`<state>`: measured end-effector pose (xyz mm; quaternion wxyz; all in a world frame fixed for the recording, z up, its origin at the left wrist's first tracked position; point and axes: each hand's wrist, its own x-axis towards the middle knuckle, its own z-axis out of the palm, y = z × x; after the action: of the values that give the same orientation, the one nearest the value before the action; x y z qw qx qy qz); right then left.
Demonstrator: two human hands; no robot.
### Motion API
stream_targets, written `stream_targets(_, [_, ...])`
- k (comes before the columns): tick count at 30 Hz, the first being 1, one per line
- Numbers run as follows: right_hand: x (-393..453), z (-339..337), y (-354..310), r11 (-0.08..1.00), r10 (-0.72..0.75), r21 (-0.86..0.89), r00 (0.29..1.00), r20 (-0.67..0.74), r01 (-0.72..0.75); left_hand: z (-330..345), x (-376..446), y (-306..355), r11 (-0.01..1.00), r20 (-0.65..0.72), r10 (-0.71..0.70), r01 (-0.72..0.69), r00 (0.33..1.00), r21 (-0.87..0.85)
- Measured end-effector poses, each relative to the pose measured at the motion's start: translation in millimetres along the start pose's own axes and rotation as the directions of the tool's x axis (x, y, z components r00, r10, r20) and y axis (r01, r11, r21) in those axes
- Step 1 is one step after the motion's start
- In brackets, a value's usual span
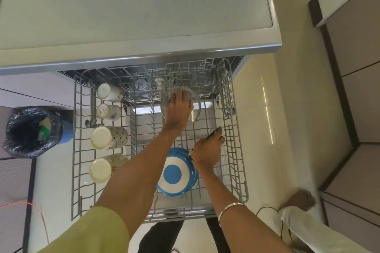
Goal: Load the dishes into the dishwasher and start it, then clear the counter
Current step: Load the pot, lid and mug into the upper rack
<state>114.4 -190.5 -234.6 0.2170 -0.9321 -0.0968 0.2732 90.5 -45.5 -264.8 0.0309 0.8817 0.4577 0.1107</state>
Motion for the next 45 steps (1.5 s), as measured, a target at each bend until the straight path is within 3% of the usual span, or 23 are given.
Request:
stream_targets(8, [1, -3, 5, 0.999, -0.036, -0.02, 0.999, -0.007, 0.036, 12, -4, 3, 0.996, 0.024, -0.034, 0.032, 0.999, 0.089])
stream_targets(18, [-7, -19, -2, 0.994, -0.103, 0.03, 0.994, -0.027, 0.104, -29, -24, 8, 0.991, 0.127, -0.054, 0.037, 0.99, 0.131])
stream_targets(30, [-29, -32, -18, 0.957, -0.287, 0.058, 0.957, 0.039, 0.285, -73, -67, -7, 0.991, 0.256, -0.136, 0.135, 0.957, 0.023])
stream_targets(38, [-58, -42, -18, 0.908, -0.42, 0.028, 0.906, 0.056, 0.419, -103, -100, 0, 0.986, 0.313, -0.094, 0.131, 0.945, -0.1])
stream_targets(45, [-74, -54, -16, 0.847, -0.52, -0.073, 0.85, 0.085, 0.526, -127, -137, -18, 0.983, 0.254, -0.067, 0.108, 0.965, -0.151])
